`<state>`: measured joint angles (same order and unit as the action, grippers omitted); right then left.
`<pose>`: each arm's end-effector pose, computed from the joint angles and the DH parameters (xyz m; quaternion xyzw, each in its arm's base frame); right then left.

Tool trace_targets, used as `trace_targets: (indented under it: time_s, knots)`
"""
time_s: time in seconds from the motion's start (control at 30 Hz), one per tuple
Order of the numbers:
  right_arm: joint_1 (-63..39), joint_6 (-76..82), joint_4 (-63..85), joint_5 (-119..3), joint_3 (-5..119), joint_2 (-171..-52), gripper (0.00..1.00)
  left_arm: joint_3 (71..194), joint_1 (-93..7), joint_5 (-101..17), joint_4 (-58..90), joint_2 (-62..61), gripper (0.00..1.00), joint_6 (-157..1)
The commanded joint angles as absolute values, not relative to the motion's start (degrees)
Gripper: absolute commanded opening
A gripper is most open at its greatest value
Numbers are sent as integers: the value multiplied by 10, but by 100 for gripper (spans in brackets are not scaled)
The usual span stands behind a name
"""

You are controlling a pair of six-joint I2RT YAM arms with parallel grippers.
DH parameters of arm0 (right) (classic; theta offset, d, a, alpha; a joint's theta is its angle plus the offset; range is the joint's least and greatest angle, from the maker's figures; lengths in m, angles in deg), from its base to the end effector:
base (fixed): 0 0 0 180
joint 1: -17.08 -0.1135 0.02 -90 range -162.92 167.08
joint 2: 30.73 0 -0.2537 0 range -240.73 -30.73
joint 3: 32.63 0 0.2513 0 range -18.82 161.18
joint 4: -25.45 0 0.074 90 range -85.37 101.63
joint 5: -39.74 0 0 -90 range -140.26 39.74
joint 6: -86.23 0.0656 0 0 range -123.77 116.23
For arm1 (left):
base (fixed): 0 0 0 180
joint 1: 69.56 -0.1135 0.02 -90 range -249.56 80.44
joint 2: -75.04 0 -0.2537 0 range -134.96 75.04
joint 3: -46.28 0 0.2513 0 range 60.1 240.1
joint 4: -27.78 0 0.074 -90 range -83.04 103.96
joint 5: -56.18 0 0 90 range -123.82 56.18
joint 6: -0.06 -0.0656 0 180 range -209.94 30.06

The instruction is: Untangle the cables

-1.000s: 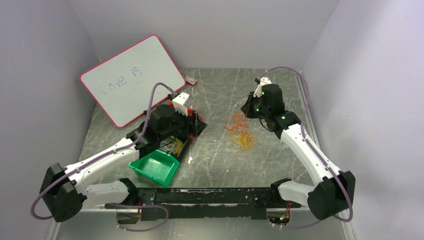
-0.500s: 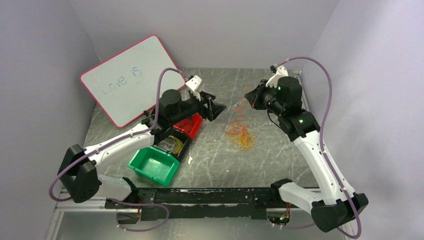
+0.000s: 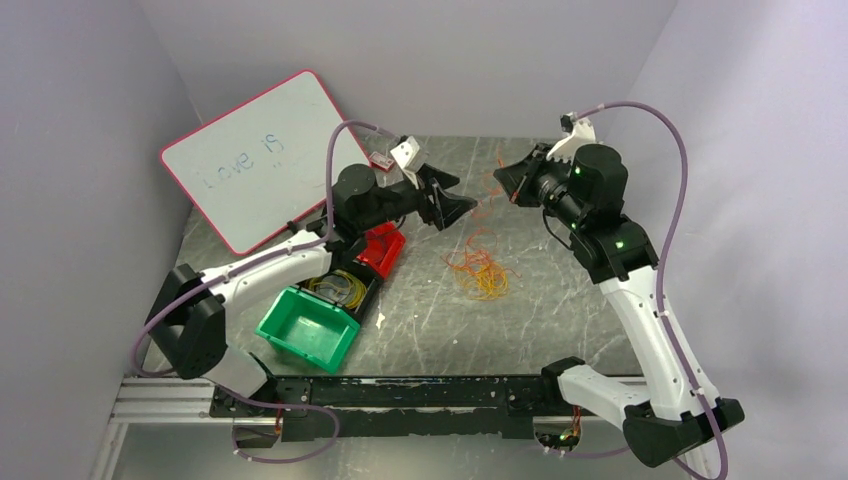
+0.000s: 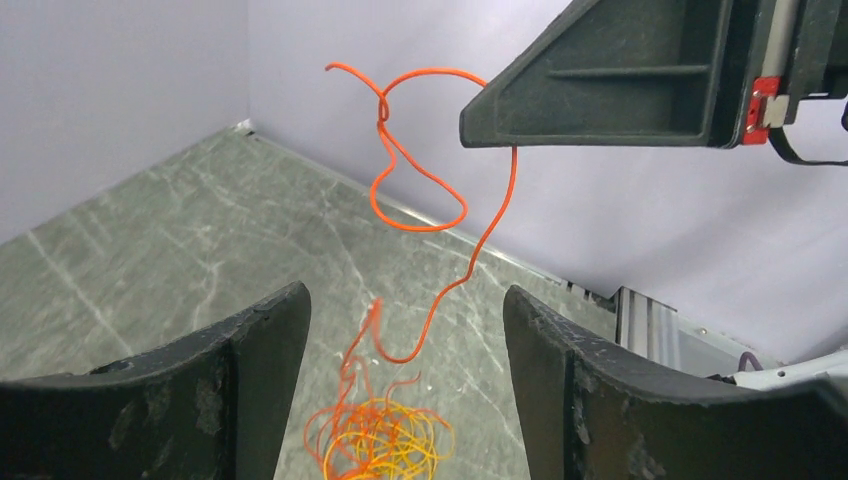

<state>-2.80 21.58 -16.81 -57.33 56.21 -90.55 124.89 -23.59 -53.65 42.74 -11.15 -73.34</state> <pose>0.2301 0.0918 0.4229 -0.0009 0.7834 0.2829 0.5535 0.2529 -0.2936 0.3509 0.2900 0.5962 -0.4814 0.5733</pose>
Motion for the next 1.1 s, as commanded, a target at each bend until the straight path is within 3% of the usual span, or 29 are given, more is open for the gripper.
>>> trace_targets:
  time_s: [0.0,0.5,0.77,1.07]
  knots:
    - [-24,231,-167,-577,599,-898,0,1270,-233,-592,505,-144,75,-709]
    - [-24,261,-125,-605,645,-905,0,1323,-200,-635,538,-269,75,-680]
    - [-24,261,-116,-616,689,-910,0,1321,-192,-639,548,-318,66,-666]
    - [-24,270,-84,-627,748,-916,0,1327,-191,-642,550,-370,49,-642]
